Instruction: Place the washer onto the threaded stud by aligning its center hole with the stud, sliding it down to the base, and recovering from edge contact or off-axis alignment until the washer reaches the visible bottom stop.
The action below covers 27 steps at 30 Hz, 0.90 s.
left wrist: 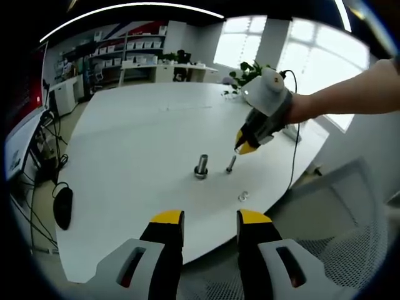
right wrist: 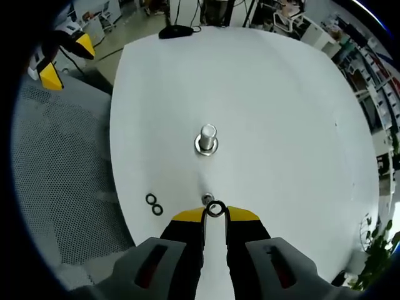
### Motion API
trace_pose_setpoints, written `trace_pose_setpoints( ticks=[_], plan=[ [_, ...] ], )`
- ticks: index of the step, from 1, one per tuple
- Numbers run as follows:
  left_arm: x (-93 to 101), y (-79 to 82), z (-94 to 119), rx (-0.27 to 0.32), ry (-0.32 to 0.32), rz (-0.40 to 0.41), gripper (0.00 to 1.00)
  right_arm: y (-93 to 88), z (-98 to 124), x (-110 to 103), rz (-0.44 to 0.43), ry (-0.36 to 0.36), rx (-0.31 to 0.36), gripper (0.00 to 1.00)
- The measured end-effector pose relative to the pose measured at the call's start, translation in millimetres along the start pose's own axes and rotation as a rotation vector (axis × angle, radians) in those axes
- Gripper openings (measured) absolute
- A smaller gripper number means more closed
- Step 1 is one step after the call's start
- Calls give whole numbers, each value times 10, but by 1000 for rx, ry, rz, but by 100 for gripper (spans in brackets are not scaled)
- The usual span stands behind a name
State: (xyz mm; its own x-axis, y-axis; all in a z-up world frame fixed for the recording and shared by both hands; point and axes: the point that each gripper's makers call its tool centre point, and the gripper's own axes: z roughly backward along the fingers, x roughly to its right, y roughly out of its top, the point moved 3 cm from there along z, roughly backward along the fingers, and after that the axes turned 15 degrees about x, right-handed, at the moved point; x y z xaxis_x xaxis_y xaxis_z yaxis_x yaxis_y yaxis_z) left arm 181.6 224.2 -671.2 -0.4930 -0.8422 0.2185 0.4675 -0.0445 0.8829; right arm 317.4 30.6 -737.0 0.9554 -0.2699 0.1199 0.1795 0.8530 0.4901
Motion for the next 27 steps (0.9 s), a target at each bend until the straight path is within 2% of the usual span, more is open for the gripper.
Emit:
trace_pose_setpoints(
  ticks=[11,14,18,27],
  plan=[
    [2,5,4,4,1,15,32,121,-19,-2,44,11,17,14],
    [9,-19,2,-10,-2,1,32,104,-12,9,41,7,14,14],
    [-3,9,11,7,5,11,32,75,6,13,26,2,15,14],
    [14,-1,-4,0,-10,11,32,-7,-63,-28,19,17,-17,14]
  ],
)
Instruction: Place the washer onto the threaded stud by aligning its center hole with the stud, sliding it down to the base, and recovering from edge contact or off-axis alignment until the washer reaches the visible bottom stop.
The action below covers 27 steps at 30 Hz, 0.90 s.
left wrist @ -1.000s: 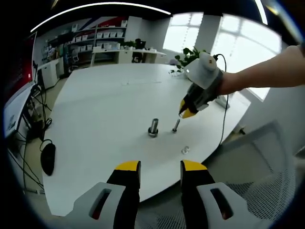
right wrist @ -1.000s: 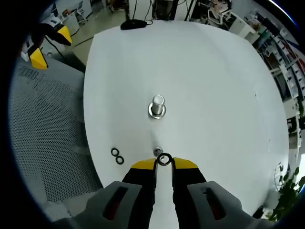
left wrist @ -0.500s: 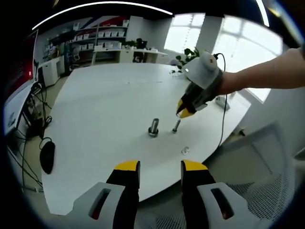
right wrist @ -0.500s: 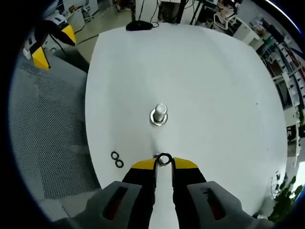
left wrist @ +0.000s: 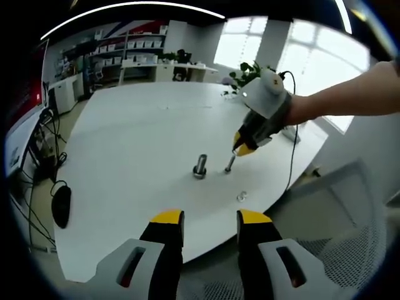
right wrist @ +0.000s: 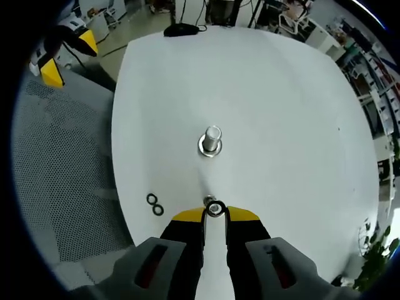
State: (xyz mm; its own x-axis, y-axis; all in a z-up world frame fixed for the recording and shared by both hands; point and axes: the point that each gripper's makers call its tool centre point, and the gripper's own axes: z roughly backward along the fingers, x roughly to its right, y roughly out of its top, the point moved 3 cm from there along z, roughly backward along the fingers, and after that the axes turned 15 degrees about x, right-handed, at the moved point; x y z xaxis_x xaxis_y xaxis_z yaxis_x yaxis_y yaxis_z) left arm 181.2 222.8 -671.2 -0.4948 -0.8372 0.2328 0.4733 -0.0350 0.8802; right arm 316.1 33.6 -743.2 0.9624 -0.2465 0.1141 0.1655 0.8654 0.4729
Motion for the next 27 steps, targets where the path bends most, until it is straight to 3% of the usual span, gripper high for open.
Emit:
trace_pose_setpoints(
  ticks=[27],
  plan=[
    [-11,-22,7,-10,7,11,31,-158,-283,-49,19,45,-73,14]
  ],
)
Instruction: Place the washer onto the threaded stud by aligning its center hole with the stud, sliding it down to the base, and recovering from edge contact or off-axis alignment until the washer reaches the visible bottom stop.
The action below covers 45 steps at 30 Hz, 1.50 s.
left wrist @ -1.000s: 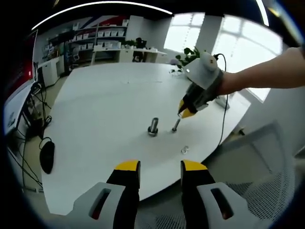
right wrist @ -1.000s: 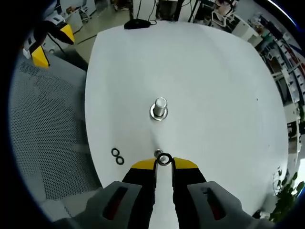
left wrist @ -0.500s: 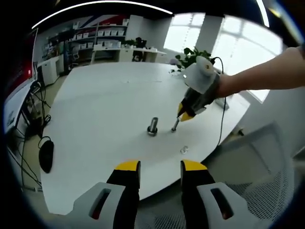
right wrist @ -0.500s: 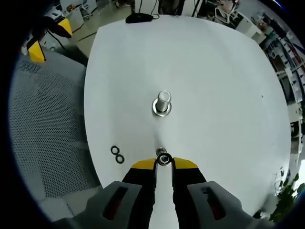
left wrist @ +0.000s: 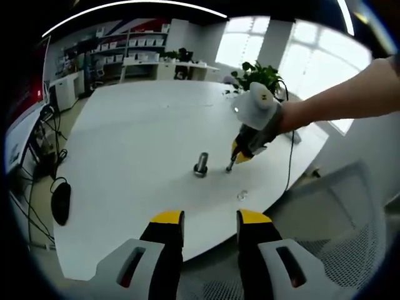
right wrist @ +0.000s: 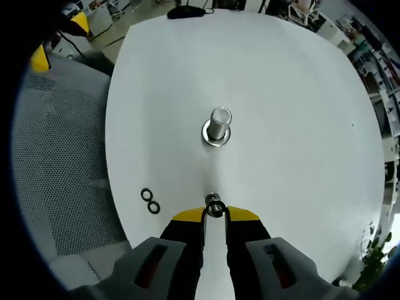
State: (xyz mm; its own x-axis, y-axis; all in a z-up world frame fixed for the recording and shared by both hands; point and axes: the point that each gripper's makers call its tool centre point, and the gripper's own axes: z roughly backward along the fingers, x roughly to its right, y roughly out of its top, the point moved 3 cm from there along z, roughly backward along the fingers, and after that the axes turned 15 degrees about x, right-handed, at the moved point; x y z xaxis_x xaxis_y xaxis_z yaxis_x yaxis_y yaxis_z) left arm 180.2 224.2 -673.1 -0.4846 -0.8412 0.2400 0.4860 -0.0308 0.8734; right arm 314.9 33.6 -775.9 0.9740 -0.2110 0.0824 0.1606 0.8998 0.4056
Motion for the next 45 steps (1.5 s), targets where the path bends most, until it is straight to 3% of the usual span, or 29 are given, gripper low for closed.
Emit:
trace_pose_setpoints(
  ticks=[23,29,45],
  plan=[
    [-22,-15,6,-9,11,-6,31,-123,-226,-7,-53,9,-23,16],
    [-22,-21,10,-8,12,-5,31,-140,-170,37,-82,-25,-15,21],
    [3,-19,9,-9,1,-4,31,-312,137,-243,-149,-46,-19,22]
  ],
)
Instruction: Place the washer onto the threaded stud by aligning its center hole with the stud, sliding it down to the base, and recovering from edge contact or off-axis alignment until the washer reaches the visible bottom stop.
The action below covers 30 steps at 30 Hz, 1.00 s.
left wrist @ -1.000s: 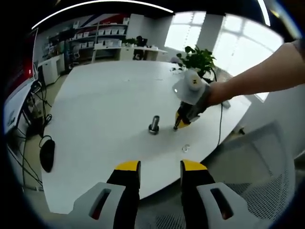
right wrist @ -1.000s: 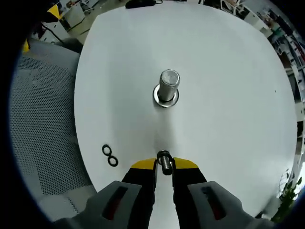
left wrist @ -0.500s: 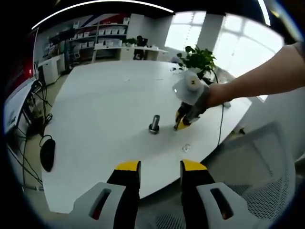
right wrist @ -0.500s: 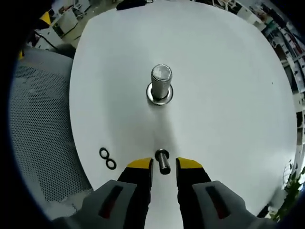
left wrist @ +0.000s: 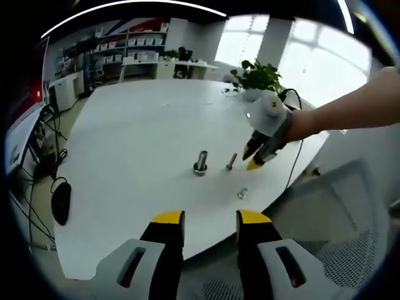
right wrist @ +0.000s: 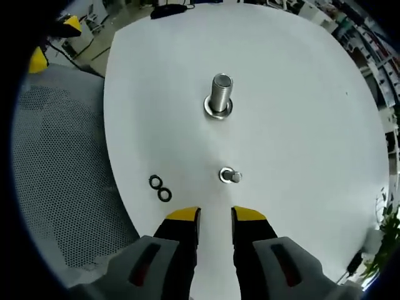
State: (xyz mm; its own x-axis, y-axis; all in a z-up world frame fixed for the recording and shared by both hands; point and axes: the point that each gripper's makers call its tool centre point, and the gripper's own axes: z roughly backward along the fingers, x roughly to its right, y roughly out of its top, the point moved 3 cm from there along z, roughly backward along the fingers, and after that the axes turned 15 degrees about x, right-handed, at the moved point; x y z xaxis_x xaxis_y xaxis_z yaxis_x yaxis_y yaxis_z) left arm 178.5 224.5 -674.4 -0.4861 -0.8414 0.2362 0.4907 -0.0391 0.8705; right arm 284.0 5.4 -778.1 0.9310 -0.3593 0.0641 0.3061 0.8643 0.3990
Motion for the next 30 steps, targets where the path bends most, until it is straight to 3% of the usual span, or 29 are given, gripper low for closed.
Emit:
trace_pose_setpoints(
  ticks=[5,23,30],
  plan=[
    [8,-4,-1,-2,-4,-2,31,-48,-29,-104,-1,18,-13,22],
    [0,-18,5,0,0,9,31,49,-228,-484,74,119,-7,22],
    [-7,-13,2,-1,3,12,31,21,-270,-497,114,118,-9,24]
  ],
)
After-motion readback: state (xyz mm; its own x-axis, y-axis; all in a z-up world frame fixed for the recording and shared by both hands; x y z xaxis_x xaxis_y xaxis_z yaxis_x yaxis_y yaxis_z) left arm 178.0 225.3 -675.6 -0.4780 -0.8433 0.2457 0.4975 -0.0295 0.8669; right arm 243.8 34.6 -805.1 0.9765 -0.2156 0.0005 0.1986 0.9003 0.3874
